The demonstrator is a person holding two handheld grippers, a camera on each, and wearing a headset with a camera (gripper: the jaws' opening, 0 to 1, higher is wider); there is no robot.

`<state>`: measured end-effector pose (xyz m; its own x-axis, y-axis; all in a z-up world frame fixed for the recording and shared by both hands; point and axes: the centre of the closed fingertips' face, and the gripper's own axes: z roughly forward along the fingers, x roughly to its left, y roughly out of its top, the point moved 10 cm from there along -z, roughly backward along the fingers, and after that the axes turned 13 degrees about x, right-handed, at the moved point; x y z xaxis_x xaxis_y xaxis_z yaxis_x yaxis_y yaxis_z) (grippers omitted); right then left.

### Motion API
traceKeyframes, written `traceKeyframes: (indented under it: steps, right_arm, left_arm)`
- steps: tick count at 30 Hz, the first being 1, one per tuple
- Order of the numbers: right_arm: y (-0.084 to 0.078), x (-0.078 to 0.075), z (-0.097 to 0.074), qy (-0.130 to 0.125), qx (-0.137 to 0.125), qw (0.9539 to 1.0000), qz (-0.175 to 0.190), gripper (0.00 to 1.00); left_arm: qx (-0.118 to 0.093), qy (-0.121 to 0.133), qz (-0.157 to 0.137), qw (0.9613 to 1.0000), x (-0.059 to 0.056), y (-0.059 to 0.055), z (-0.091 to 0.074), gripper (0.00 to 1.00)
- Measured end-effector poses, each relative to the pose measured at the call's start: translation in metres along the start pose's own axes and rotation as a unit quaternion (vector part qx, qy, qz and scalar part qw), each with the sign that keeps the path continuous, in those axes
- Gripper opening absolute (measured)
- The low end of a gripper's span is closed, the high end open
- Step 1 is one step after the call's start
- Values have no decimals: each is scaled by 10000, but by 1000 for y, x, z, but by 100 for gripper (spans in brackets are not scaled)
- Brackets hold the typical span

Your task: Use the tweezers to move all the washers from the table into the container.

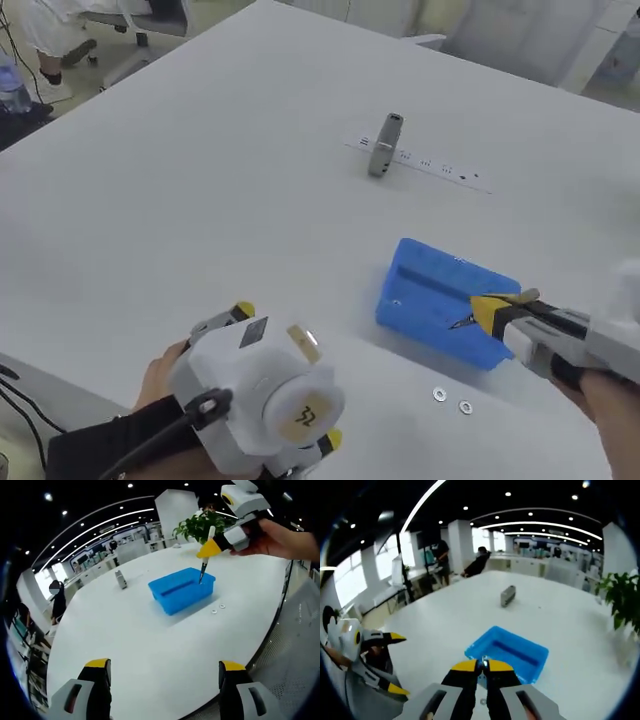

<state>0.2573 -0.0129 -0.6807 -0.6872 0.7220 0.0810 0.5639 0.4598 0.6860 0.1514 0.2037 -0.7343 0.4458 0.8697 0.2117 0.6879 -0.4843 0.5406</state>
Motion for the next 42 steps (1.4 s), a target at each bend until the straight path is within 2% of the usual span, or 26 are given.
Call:
traceKeyframes:
  steps: [5,12,17,28,30,33,37,42]
  right_arm:
    - [-23,1,7,-30,289,9996,31,2]
    - [-39,-8,24,-40,600,9981,113,3]
    - [-45,-10,35,-15,750,9970,168,3]
    - [-47,-12,40,-127,787,9967,143,3]
    - [-47,-8,40,-99,807,9967,46,3]
    - [-48,-3,40,-181,869,9956,-313,3]
    - [-50,5,40,-354,915,9913,-881,2]
    - [-49,8,41,-363,927,9909,-901,2]
  left_arm:
    - [-10,-20,60,10000,-2,0,0,91]
    - [-19,-70,-10,10000,-2,1,1,91]
    - [11,-52,10,10000,-2,1,2,90]
    - [78,-14,47,10000,-2,0,2,90]
    - [86,-16,49,9999,-2,0,2,90]
    - [105,-3,51,9999,-2,0,2,90]
    - [87,6,20,10000,-1,0,2,90]
    - [101,10,52,9999,-2,-1,2,90]
